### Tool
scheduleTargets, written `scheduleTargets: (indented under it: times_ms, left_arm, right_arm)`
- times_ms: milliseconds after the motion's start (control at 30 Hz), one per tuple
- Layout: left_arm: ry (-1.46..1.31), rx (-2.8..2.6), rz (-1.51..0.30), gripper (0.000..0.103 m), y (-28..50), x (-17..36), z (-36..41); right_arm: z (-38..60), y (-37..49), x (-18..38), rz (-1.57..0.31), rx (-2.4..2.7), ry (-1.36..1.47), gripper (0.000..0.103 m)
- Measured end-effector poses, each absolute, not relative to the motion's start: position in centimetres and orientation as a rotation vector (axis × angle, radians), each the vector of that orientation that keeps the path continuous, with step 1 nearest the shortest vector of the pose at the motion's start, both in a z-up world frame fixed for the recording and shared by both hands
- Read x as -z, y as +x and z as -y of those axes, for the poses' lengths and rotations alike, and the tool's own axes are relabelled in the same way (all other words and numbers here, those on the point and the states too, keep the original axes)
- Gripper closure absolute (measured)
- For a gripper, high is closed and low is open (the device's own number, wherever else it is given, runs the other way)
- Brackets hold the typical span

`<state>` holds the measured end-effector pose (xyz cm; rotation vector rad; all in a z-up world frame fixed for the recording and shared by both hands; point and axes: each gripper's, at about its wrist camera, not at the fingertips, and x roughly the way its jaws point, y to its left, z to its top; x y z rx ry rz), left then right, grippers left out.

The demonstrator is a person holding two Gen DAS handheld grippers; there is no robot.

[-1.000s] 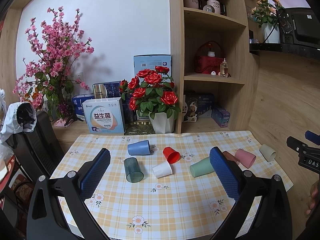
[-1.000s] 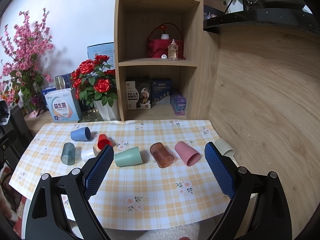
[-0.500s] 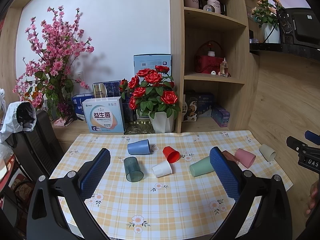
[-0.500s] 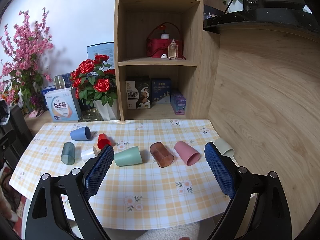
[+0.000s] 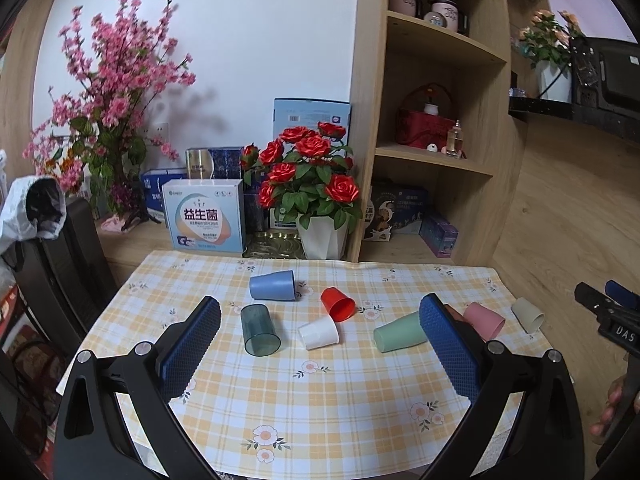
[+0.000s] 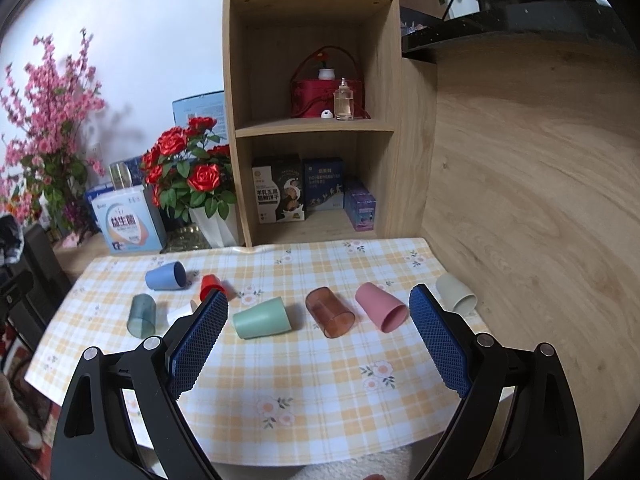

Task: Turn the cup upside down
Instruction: 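Move the left tool down toward the red cup lying on its side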

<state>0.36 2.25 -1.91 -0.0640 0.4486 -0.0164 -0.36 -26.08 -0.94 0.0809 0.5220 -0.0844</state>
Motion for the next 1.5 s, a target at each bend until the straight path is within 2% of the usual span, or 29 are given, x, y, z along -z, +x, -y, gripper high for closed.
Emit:
scheduleTargets:
  times_ms: [233, 667, 1133, 1300, 1367, 1433, 1500]
  left_arm:
    - [-0.059, 0.008, -0.531, 0.006, 2.6, 4.7, -4.0]
    - [-0.148, -0.021, -0.738, 0.006, 11.1, 9.6, -7.9]
    - [-0.228, 0.021, -0.917, 0.006, 20.2, 13.7, -5.9]
    - [-0.334, 0.074, -1.019, 0.007, 26.0, 16.2, -4.7]
    - [-0.376, 0.051, -1.088, 0.010, 29.1, 17.8, -4.4]
    - [-0.458, 0.068, -1.179, 0.021, 33.0, 19.8, -4.2]
    - [-0.522, 0.081, -1.239, 0.023, 35.7, 21.4, -4.0]
  right_arm:
    - [27.5, 1.5, 3.2, -0.540, 0.078, 0.184, 0.014]
    - [28.5, 8.2, 10.2, -0.709, 0.057, 0.237, 0.014]
    - [31.9, 11.9, 15.5, -0.819, 0.167, 0.253, 0.014]
    - [32.2, 13.2, 16.7, -0.845, 0.165, 0.255, 0.014]
    - [32.1, 13.9, 17.2, -0.865, 0.156, 0.250, 0.014]
    - [31.8, 14.3, 17.5, -0.873, 0.152, 0.236, 0.014]
    - [31.7, 14.7, 17.7, -0.880, 0.148, 0.226, 0.014]
